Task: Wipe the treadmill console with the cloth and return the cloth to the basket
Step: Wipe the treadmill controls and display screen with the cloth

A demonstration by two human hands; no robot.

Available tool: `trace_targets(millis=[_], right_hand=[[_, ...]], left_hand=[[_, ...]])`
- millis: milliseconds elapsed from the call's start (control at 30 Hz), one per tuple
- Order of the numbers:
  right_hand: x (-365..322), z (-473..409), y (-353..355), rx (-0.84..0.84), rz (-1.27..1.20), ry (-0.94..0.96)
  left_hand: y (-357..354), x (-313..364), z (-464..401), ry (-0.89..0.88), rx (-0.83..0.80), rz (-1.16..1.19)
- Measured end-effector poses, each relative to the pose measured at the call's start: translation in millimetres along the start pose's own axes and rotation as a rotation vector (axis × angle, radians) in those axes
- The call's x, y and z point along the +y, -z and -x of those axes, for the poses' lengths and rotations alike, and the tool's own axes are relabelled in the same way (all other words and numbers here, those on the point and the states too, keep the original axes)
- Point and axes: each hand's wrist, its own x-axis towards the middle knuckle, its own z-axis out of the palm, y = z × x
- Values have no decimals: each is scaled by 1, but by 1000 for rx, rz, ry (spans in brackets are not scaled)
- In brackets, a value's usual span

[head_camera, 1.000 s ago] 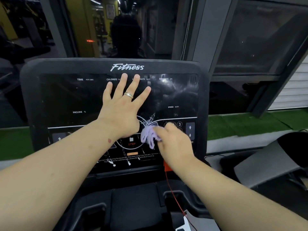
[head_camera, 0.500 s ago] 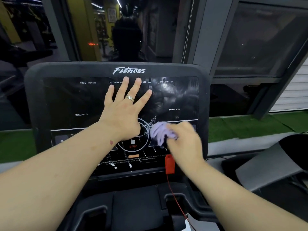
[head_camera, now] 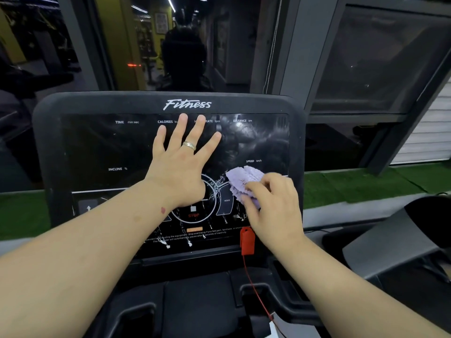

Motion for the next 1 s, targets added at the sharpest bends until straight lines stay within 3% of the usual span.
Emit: trace_targets(millis=[267,633,800,867,1000], right_hand=[[-18,-5,-4,-176,-85,-12],[-20,-7,-22,-27,-237,-141],[-32,8,-24,-221,-150,120],[-14,-10,-11,-200,-125,170],[9,-40,-7,-28,-131,-142]], left_hand=[[1,1,0,1,-21,-1],[0,-1,0,-10,-2,7],[-1,-1,0,-19,0,3],[-1,-2,1,-12,-2,5],[-2,-1,-1,-8,-10,-6]])
